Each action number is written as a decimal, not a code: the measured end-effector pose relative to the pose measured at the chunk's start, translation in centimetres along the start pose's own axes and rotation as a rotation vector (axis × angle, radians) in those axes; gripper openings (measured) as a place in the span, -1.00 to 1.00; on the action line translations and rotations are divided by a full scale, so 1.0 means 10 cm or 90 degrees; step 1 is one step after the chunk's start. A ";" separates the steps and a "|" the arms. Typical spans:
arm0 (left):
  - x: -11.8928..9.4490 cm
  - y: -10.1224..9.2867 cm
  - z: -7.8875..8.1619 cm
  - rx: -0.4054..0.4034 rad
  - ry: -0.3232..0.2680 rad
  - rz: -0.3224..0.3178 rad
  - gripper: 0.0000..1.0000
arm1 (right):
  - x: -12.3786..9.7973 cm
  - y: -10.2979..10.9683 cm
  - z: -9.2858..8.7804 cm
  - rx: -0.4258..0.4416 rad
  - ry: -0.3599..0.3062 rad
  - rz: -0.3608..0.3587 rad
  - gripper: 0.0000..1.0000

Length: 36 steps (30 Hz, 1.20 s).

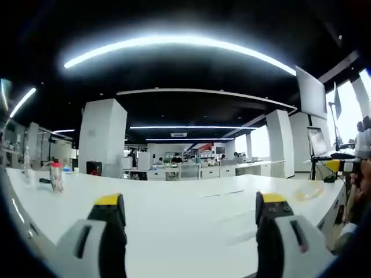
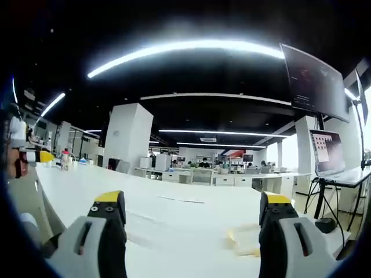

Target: Snap each plastic latch of the storage box into its locked position after aligning the lid with the box until every specified latch is closed and the lid sits flush.

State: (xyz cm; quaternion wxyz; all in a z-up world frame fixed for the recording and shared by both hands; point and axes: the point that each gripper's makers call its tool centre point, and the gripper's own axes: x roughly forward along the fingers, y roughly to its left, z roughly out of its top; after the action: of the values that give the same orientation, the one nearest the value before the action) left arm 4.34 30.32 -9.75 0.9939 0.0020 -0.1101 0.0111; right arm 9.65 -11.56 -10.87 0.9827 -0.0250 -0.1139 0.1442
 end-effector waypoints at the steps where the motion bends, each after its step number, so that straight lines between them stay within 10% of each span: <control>1: 0.01 -0.01 0.01 0.001 -0.002 -0.001 0.86 | 0.00 0.00 0.00 0.000 -0.001 0.000 0.92; 6: 0.12 -0.05 0.17 -0.008 -0.041 -0.003 0.85 | 0.02 -0.05 0.12 0.004 -0.028 -0.006 0.90; 24: 0.16 -0.04 -0.17 -0.039 0.020 0.002 0.91 | -0.04 -0.07 0.08 -0.015 -0.009 -0.006 0.90; 36: 0.11 0.00 -0.08 -0.002 0.008 0.017 0.99 | -0.03 -0.02 0.00 -0.021 0.010 0.001 0.95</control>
State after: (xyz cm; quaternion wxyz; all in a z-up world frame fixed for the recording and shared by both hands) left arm 5.56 30.39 -10.27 0.9943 -0.0013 -0.1038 0.0242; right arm 9.45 -11.87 -10.96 0.9829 -0.0425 -0.1085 0.1428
